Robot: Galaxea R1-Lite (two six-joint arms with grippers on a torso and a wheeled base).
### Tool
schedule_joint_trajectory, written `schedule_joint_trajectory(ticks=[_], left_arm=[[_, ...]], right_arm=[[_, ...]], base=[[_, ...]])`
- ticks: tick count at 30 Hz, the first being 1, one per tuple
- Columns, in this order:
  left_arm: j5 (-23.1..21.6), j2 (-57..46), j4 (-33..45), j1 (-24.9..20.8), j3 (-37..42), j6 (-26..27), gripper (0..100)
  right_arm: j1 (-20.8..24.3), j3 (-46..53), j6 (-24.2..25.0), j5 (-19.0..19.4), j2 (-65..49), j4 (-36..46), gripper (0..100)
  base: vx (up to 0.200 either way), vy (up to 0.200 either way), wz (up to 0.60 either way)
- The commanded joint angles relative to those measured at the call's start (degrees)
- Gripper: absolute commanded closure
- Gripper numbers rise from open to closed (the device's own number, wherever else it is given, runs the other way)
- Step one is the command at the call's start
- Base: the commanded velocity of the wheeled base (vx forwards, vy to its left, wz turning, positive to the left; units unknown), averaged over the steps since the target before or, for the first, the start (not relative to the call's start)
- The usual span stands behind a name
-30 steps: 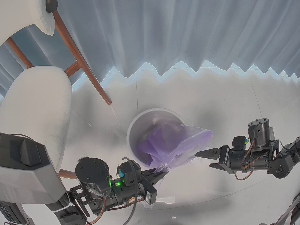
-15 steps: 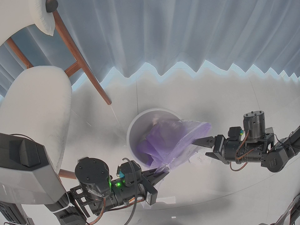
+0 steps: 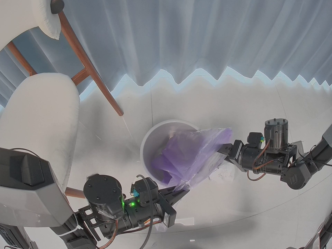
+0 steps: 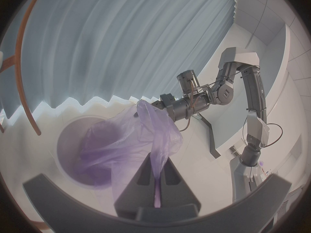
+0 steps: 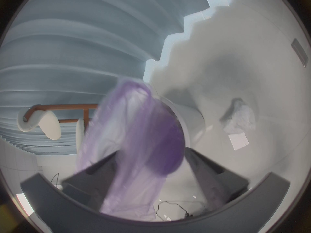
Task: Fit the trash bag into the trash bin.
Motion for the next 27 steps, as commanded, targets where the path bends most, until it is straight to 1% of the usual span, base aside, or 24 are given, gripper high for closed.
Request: schedule_joint_trajectory(ticks=[1,2,9,10,13,18,20,21,23,24,25,26,27], left_arm=[[-0.2,0.3,0.0,-0.2,-0.8,-0.1,100],[0.2,0.5,0.0,-0.8,-1.2,-0.4,100],[0.4,0.8,0.0,-0.9,-0.7,-1.6,100],[0.4,0.8,0.0,-0.6,-0.7,-1.8,0],[0.4,0.4,0.0,-0.6,-2.0,-3.2,0],[3.7,-1.9,0.1,-0.8,-3.9,-10.6,0],[4.2,-3.3,0.1,-0.6,-4.0,-12.9,0],[4.2,-3.7,0.1,-0.5,-3.9,-13.2,0],[4.3,-5.5,0.8,0.4,-3.9,-13.6,0],[4.4,-6.2,1.2,1.5,-4.1,-13.5,0],[4.4,-6.6,1.9,2.8,-4.2,-13.5,0],[4.4,-6.6,1.9,2.8,-4.2,-13.5,0],[4.3,-7.3,3.8,5.1,-4.4,-13.4,0]], right_arm=[[0.1,-0.6,0.4,-0.3,-0.3,-2.9,100],[0.2,-0.6,0.4,-0.4,-0.8,-4.8,100],[0.0,-0.9,0.4,-0.4,-1.3,-5.5,100],[0.0,-0.9,0.1,-0.4,-1.5,-6.1,100],[0.1,-1.2,0.1,-0.3,-2.4,-8.4,100],[-1.5,-4.8,0.4,-0.1,-3.1,-8.5,100],[-2.8,-5.6,0.4,0.4,-3.0,-8.8,100],[-2.9,-5.7,0.4,0.6,-3.1,-8.9,100],[-3.2,-5.6,0.4,3.5,-3.7,-9.2,100],[-3.5,-5.5,0.4,5.0,-4.3,-9.0,100],[-3.6,-5.5,0.4,6.0,-4.6,-8.8,100],[-3.6,-5.5,0.4,6.0,-4.6,-8.8,100],[-3.9,-5.5,0.4,7.4,-4.8,-8.7,100]], base=[[0.0,0.0,0.0],[0.0,0.0,0.0],[0.0,0.0,0.0],[0.0,0.0,0.0],[0.0,0.0,0.0],[0.0,0.0,0.0],[0.0,0.0,0.0],[0.0,0.0,0.0],[0.0,0.0,0.0],[0.0,0.0,0.0],[0.0,0.0,0.0],[0.0,0.0,0.0],[0.0,0.0,0.0]])
